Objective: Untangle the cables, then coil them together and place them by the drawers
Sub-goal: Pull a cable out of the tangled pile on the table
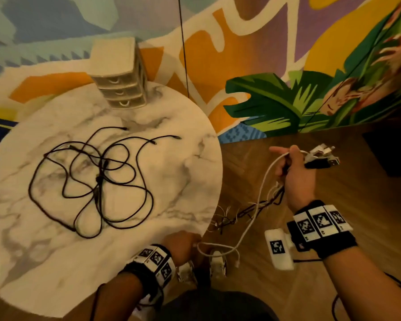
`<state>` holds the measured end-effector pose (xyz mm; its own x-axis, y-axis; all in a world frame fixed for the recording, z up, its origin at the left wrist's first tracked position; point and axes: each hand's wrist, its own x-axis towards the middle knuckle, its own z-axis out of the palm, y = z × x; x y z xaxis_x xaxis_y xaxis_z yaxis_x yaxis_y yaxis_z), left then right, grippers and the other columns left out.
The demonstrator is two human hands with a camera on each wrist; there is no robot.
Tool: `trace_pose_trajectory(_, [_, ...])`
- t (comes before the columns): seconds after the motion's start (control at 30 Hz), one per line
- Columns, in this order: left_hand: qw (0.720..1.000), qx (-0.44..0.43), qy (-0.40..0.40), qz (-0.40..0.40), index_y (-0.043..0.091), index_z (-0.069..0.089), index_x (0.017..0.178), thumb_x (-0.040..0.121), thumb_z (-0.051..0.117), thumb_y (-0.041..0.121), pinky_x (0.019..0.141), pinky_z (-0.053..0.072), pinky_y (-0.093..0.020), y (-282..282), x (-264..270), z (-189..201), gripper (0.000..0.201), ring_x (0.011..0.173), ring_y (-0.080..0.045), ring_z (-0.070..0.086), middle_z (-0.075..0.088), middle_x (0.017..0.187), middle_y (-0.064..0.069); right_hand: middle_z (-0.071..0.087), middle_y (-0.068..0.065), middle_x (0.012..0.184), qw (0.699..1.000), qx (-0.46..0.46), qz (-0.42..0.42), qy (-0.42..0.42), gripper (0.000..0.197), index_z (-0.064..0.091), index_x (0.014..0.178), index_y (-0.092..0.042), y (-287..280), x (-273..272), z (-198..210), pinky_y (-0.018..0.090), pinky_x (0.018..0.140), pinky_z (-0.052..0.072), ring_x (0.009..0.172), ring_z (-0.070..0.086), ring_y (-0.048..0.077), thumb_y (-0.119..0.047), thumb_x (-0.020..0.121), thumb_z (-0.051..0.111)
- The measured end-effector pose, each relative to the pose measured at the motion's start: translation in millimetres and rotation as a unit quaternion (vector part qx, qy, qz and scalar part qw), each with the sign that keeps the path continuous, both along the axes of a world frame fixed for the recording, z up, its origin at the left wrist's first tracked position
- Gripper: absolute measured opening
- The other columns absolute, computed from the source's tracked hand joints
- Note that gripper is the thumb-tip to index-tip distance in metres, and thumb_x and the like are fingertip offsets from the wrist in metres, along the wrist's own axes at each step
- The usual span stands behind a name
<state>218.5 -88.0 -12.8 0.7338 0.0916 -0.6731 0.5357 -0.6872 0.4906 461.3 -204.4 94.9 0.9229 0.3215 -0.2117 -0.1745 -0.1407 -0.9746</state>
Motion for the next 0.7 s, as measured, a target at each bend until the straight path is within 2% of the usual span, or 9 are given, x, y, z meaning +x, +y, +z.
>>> trace_pose_trajectory(0.1, [1.0, 0.025, 0.002, -0.016, 0.02, 0.062, 0.105, 0.089, 0.048, 0.028, 0.085, 0.048, -0.034, -7, 25, 15, 0.023, 0.1, -0.023, 0.061, 0.064, 0.108, -0.002, 0.045, -0.004, 0.05, 0.999, -0.02, 0.045, -0.01, 0.046, 0.072, 0.091, -0.019, -14, -5, -1, 0.018, 0.043, 0.03, 0.044, 0.039, 0.007, -0.038, 0.101, 0.031])
trace_pose_trajectory(0.2, [0.977, -0.027, -0.18, 0.11, 0.024, 0.05, 0.125, 0.088, 0.053, 0.04, 0.091, 0.047, -0.034, -20, 81, 63, 0.04, 0.107, -0.018, 0.056, 0.055, 0.122, 0.0, 0.049, -0.002, 0.051, 0.996, -0.025, 0.084, -0.008, 0.046, 0.071, 0.091, -0.016, -21, -15, 0, 0.016, 0.045, 0.033, 0.046, 0.043, 0.008, -0.036, 0.102, 0.031])
trace_pose_trajectory(0.27, [0.95, -0.077, -0.267, 0.141, 0.033, 0.039, 0.134, 0.087, 0.051, 0.052, 0.085, 0.051, -0.03, -30, 119, 96, 0.051, 0.106, -0.011, 0.056, 0.051, 0.126, 0.004, 0.056, -0.007, 0.051, 0.996, -0.017, 0.09, 0.011, 0.045, 0.07, 0.094, -0.01, -22, -18, 3, 0.013, 0.045, 0.037, 0.047, 0.051, 0.004, -0.033, 0.102, 0.032])
trace_pose_trajectory(0.37, [0.938, -0.186, -0.254, 0.147, 0.031, 0.048, 0.122, 0.095, 0.049, 0.03, 0.056, 0.05, -0.022, -37, 159, 117, 0.027, 0.074, -0.011, 0.065, 0.063, 0.105, 0.005, 0.068, -0.008, 0.066, 0.995, -0.03, 0.09, 0.004, 0.043, 0.07, 0.097, -0.016, -25, -13, 9, 0.017, 0.059, 0.05, 0.064, 0.065, 0.006, -0.036, 0.101, 0.032])
trace_pose_trajectory(0.43, [0.937, -0.177, -0.25, 0.17, 0.017, 0.058, 0.105, 0.098, 0.044, 0.018, 0.052, 0.049, -0.023, -31, 173, 113, 0.016, 0.064, -0.016, 0.062, 0.064, 0.084, -0.001, 0.06, -0.002, 0.065, 0.996, -0.041, 0.075, -0.028, 0.044, 0.071, 0.097, -0.02, -31, -5, 11, 0.02, 0.057, 0.046, 0.061, 0.058, 0.012, -0.041, 0.1, 0.033])
trace_pose_trajectory(0.53, [0.921, -0.214, -0.199, 0.257, 0.006, 0.061, 0.098, 0.098, 0.045, 0.015, 0.054, 0.05, -0.032, -17, 175, 82, 0.018, 0.063, -0.026, 0.061, 0.064, 0.079, -0.012, 0.049, -0.002, 0.056, 0.997, -0.05, 0.053, -0.033, 0.048, 0.071, 0.091, -0.016, -43, 7, 17, 0.018, 0.048, 0.035, 0.049, 0.045, 0.008, -0.042, 0.1, 0.032])
trace_pose_trajectory(0.57, [0.929, -0.201, -0.174, 0.258, 0.004, 0.061, 0.102, 0.097, 0.047, 0.016, 0.057, 0.049, -0.035, -12, 172, 69, 0.019, 0.067, -0.029, 0.061, 0.064, 0.084, -0.014, 0.049, -0.002, 0.055, 0.997, -0.049, 0.055, -0.03, 0.049, 0.071, 0.09, -0.015, -46, 9, 19, 0.017, 0.047, 0.035, 0.047, 0.044, 0.006, -0.042, 0.1, 0.031])
trace_pose_trajectory(0.63, [0.981, -0.045, -0.103, 0.158, 0.006, 0.057, 0.117, 0.095, 0.05, 0.023, 0.078, 0.049, -0.04, -6, 167, 54, 0.028, 0.093, -0.034, 0.06, 0.061, 0.11, -0.015, 0.05, -0.001, 0.056, 0.997, -0.042, 0.06, -0.019, 0.05, 0.071, 0.088, -0.014, -49, 12, 23, 0.014, 0.046, 0.036, 0.045, 0.046, 0.003, -0.04, 0.101, 0.03])
trace_pose_trajectory(0.7, [0.989, 0.073, -0.103, 0.084, 0.012, 0.046, 0.13, 0.091, 0.055, 0.028, 0.096, 0.042, -0.038, -5, 165, 53, 0.042, 0.113, -0.031, 0.052, 0.043, 0.134, -0.009, 0.054, 0.001, 0.061, 0.997, -0.041, 0.065, -0.026, 0.049, 0.07, 0.089, -0.014, -49, 13, 27, 0.012, 0.047, 0.038, 0.048, 0.05, 0.002, -0.038, 0.101, 0.029])
